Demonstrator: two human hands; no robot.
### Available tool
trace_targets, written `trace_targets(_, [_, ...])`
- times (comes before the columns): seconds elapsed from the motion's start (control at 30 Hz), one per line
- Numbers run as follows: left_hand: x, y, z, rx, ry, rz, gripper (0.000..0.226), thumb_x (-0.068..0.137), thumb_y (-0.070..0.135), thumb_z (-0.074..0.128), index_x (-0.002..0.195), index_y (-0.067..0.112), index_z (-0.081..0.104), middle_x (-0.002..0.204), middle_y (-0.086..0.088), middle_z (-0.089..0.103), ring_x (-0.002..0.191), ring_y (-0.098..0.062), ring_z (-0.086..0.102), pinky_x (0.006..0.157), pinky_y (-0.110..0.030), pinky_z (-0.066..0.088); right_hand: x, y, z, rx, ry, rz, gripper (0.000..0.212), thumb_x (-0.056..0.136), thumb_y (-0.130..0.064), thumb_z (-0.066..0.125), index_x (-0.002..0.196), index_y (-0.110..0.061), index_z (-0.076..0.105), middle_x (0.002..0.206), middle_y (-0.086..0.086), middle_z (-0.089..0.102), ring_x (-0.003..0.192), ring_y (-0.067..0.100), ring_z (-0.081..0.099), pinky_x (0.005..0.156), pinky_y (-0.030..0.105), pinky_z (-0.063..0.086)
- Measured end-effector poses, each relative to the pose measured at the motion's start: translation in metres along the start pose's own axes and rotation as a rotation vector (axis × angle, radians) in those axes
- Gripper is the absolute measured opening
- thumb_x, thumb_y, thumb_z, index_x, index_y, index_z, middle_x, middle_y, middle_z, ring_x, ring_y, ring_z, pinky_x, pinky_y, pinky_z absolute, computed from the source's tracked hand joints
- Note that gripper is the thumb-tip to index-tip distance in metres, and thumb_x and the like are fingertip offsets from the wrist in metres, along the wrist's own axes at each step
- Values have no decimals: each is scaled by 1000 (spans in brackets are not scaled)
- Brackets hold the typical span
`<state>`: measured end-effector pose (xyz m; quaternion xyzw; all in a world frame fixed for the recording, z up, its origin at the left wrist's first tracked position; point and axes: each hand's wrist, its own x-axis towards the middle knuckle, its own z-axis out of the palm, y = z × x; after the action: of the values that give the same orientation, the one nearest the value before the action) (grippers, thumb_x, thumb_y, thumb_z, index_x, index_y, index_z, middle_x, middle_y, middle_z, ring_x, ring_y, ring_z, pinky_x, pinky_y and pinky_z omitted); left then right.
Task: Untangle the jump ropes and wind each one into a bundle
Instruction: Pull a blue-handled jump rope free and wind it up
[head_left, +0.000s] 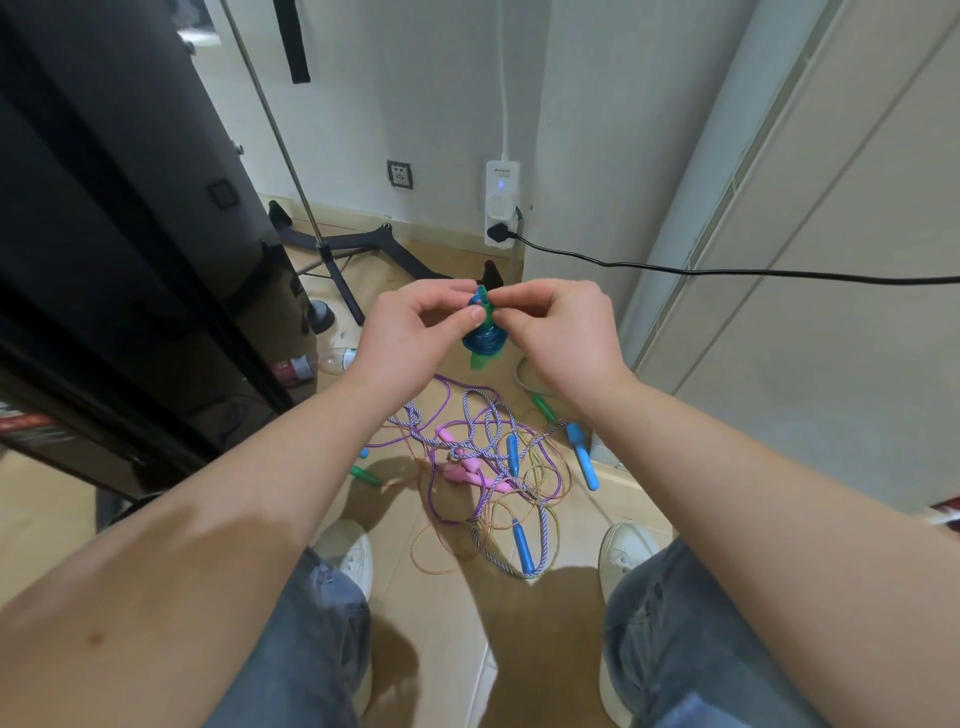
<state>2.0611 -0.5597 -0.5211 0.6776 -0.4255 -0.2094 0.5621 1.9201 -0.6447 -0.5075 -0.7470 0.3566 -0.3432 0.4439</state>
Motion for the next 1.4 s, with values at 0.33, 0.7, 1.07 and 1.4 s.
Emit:
trace_targets(0.33, [-7,8,-4,114,-86,27,15,93,11,66,105,11,75,100,11,73,87,5,68,81,-12,51,8,2,-7,72,-110,56,19,85,-11,74,92,-28,80,80,-15,75,77,-4,69,76,17,54])
trace_targets(0.7, [-7,9,-3,46,-83,-17,20,87,7,73,108,8,75,109,6,74,96,0,70,89,-17,54,5,1,-12,131,-213,101,16,93,-2,65,101,-12,74,80,-2,70,54,-6,59,57,12,47])
trace_targets(1.07, [-13,18,-5,-26,-170,-38,25,98,4,56,116,7,72,109,-3,74,103,-8,70,89,-21,56,17,13,-26,322,-458,365,29,91,-12,69,116,-26,72,109,-1,76,114,19,67,97,50,52])
trace_targets(1.4, [-9,14,-4,-367,-299,-265,25,95,-2,58,118,-6,66,110,-19,72,107,-26,69,96,-34,55,11,15,-21,519,-469,401,34,84,3,70,118,0,65,103,18,72,95,32,71,92,48,57])
